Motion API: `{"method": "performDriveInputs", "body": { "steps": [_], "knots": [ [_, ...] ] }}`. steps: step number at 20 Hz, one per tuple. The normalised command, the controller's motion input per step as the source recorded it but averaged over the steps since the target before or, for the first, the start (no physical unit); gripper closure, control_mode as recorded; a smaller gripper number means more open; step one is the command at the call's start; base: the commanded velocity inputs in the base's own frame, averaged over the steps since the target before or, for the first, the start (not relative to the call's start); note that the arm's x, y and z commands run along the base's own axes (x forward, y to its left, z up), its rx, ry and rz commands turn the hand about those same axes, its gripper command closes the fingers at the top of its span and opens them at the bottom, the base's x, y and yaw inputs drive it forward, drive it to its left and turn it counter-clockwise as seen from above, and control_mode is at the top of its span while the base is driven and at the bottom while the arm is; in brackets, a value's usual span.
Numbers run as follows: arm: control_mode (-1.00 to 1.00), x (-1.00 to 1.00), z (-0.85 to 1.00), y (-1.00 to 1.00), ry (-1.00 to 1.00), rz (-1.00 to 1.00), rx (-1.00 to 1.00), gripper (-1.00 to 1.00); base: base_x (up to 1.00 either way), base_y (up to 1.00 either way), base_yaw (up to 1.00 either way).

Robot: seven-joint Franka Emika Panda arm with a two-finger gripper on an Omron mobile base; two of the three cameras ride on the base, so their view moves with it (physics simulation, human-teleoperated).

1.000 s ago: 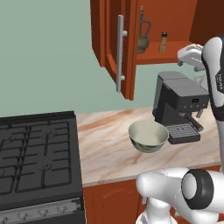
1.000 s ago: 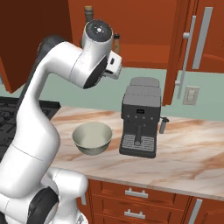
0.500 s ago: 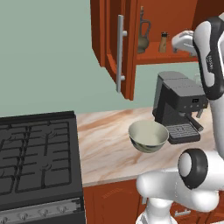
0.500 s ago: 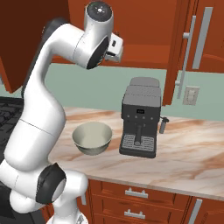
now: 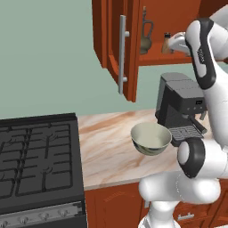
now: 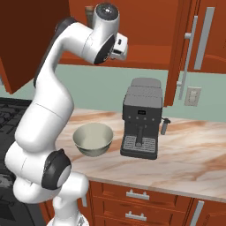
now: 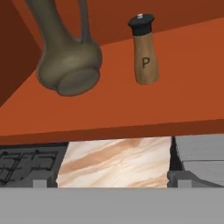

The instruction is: Retrieve the bottle and the shaker from the cabinet and place them next to the mixing bowl on the counter. Then add garlic from the fridge to the mixing bowl.

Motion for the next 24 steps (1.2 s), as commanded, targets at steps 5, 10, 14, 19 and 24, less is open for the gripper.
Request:
{"method": "performDriveInputs", "body": {
  "steps": [5,10,14,19,24],
  "knots": [
    [-1.00,0.64,-0.02,0.00,0.00,0.00,-0.16,-1.00,0.00,0.00,0.00],
    [-1.00,0.46,0.01,0.00,0.00,0.00,-0.12,-1.00,0.00,0.00,0.00],
    [-1.00,0.16,0.15,-0.05,0.00,0.00,-0.06,-1.00,0.00,0.00,0.00],
    [-1.00,0.09,0.18,-0.17,0.00,0.01,0.00,-1.00,0.00,0.00,0.00],
    [-1.00,0.22,0.00,-0.14,0.00,0.04,0.00,-1.00,0.00,0.00,0.00]
  ]
}}
